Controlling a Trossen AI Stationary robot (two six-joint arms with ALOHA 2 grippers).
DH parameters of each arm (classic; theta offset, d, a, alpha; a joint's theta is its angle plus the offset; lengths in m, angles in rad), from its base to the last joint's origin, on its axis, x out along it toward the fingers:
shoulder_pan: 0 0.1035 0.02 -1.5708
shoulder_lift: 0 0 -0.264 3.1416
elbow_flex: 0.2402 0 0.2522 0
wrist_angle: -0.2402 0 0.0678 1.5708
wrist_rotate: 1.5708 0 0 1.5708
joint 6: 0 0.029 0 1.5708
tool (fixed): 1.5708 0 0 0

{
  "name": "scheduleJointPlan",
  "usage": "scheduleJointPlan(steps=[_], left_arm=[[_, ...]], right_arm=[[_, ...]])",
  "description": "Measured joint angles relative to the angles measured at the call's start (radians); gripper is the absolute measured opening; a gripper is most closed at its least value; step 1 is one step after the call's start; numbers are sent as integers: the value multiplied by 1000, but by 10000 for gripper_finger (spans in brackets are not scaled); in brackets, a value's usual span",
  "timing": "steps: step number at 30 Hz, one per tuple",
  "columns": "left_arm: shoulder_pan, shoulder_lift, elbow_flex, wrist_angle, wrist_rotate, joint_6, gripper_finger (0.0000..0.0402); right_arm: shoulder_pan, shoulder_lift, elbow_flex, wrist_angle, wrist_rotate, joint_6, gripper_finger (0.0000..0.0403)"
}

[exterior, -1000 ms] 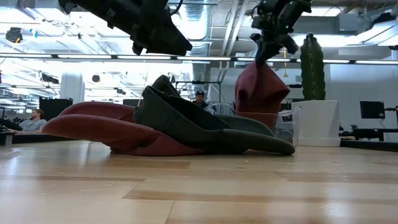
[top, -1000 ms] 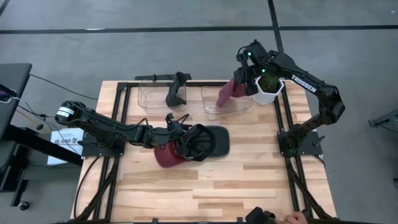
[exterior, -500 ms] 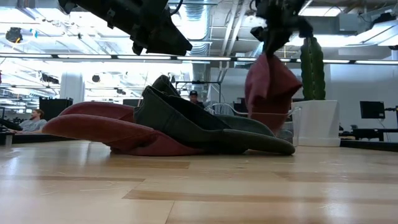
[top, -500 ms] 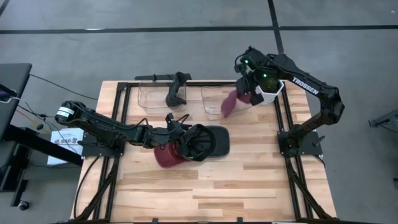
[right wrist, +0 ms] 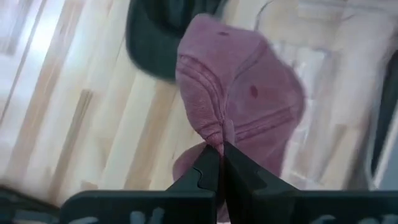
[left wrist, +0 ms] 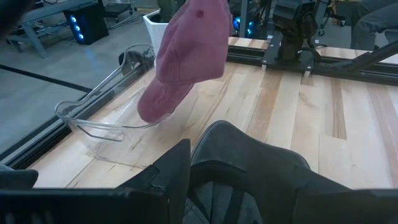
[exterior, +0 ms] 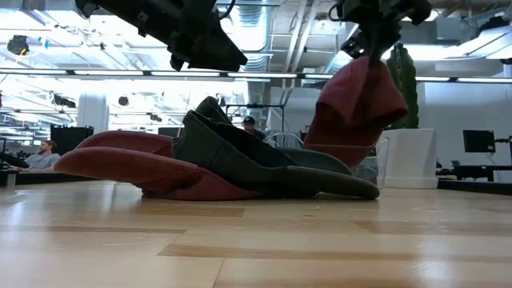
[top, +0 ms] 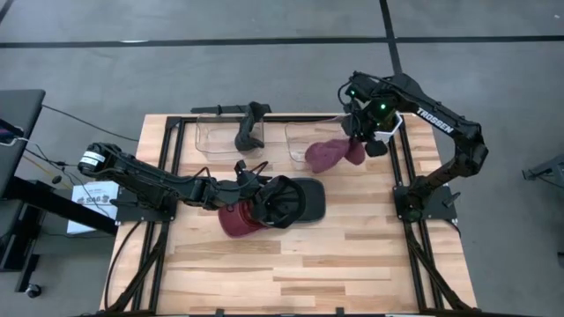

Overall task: Pick & Place hat
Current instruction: Put the red cap into the right transparent bin

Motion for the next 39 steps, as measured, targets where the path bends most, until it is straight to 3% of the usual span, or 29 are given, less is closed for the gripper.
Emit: scheduleJointPlan(steps=[9, 12, 15, 20, 24, 27, 33, 39], left_arm=[[0, 0, 0, 0, 0, 0, 149], [0, 0, 0, 0, 0, 0, 149], [0, 0, 0, 0, 0, 0, 149], [0, 0, 0, 0, 0, 0, 149], [0, 0, 0, 0, 0, 0, 149], [0, 0, 0, 0, 0, 0, 149], [0, 0, 0, 0, 0, 0, 149], [5, 0, 0, 0, 0, -1, 149]], right_arm=[[-15, 0, 157, 199, -84, 40, 0], [-16, 0, 228, 305, -160, 74, 0], [-16, 0, 281, 400, -291, 111, 0], [-14, -1, 325, 452, -607, 177, 0], [-18, 0, 327, 408, -720, 233, 0], [-34, 6, 328, 262, -705, 204, 0], [-11, 53, 328, -46, -545, 109, 0], [66, 86, 313, -63, -373, 28, 0]])
